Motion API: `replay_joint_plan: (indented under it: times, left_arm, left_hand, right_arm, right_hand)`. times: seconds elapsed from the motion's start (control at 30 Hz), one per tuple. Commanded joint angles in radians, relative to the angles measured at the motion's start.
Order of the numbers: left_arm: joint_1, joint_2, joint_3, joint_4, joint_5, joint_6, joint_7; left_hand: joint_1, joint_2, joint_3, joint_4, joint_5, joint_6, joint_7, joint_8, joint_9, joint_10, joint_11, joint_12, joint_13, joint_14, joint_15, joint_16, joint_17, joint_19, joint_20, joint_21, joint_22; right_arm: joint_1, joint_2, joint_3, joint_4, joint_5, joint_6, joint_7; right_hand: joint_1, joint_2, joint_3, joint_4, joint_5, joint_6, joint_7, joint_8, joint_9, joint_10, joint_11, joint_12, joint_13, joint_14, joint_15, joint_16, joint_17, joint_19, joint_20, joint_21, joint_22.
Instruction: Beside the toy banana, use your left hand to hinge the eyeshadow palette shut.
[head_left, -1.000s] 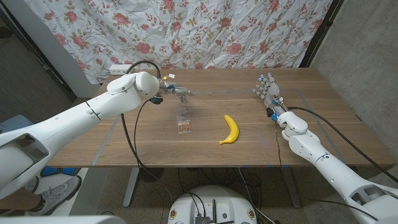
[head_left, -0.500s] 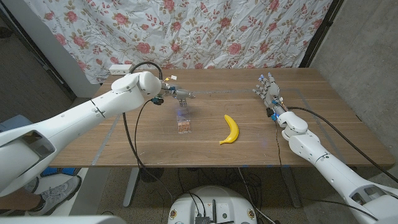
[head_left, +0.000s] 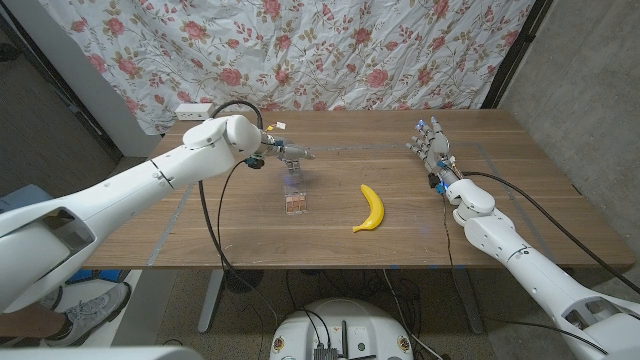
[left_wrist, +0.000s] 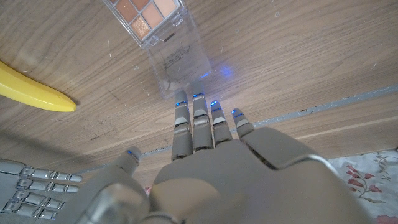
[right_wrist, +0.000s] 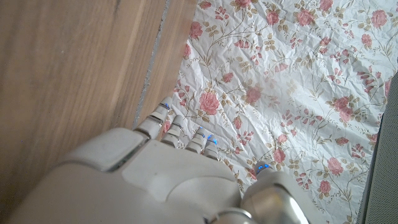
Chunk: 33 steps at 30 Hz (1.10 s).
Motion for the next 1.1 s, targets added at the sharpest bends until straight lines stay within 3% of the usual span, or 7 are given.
replay_joint_plan:
  times: [0.03, 0.4, 0.77, 1.1]
  left_arm:
    - [0.006, -0.004, 0.004, 0.01, 0.003, 0.0, 0.015]
    - [0.008, -0.009, 0.002, 0.01, 0.003, 0.004, 0.027]
    - [0.012, -0.01, 0.001, -0.001, 0.015, 0.007, 0.046]
    - [0.009, -0.006, -0.003, -0.01, 0.022, 0.011, 0.047]
  left_hand:
    - [-0.005, 0.113, -0.007, -0.003, 0.008, 0.019, 0.033, 0.001, 0.004, 0.029, -0.007, 0.007, 0.004, 0.035, -0.008, 0.008, 0.002, 0.019, 0.002, 0.006, 0.003]
    - [-0.003, 0.116, -0.013, -0.004, 0.009, 0.052, 0.033, 0.003, 0.005, 0.091, -0.015, 0.015, 0.006, 0.095, -0.026, 0.01, 0.002, 0.055, 0.001, 0.008, 0.001]
    - [-0.001, 0.12, -0.009, -0.005, 0.011, 0.096, 0.032, 0.007, 0.007, 0.148, -0.05, 0.018, 0.008, 0.171, -0.074, 0.014, 0.003, 0.098, -0.001, 0.008, -0.001]
    - [0.0, 0.121, -0.003, -0.006, 0.012, 0.138, 0.03, 0.015, 0.008, 0.181, -0.058, 0.021, 0.009, 0.21, -0.079, 0.014, 0.004, 0.128, -0.003, 0.008, -0.001]
  right_arm:
    - [0.0, 0.0, 0.0, 0.0, 0.0, 0.0, 0.0]
    - [0.0, 0.0, 0.0, 0.001, 0.0, 0.0, 0.0]
    - [0.0, 0.0, 0.0, 0.001, 0.0, 0.0, 0.0]
    - [0.0, 0.0, 0.0, 0.001, 0.0, 0.0, 0.0]
  right_hand:
    - [-0.001, 0.11, -0.001, 0.008, 0.004, 0.002, -0.007, 0.005, 0.002, 0.002, -0.008, 0.005, 0.005, -0.004, -0.14, 0.004, 0.003, 0.006, -0.001, 0.004, 0.002]
    - [-0.001, 0.11, -0.001, 0.008, 0.004, 0.002, -0.006, 0.005, 0.002, 0.002, -0.008, 0.005, 0.005, -0.004, -0.139, 0.004, 0.003, 0.006, -0.001, 0.004, 0.002]
    - [-0.001, 0.11, -0.001, 0.008, 0.004, 0.003, -0.007, 0.006, 0.002, 0.002, -0.009, 0.005, 0.005, -0.004, -0.139, 0.004, 0.003, 0.007, -0.001, 0.004, 0.002]
    - [-0.001, 0.11, -0.001, 0.008, 0.004, 0.001, -0.007, 0.005, 0.002, 0.002, -0.009, 0.005, 0.005, -0.004, -0.138, 0.004, 0.003, 0.006, -0.001, 0.004, 0.002]
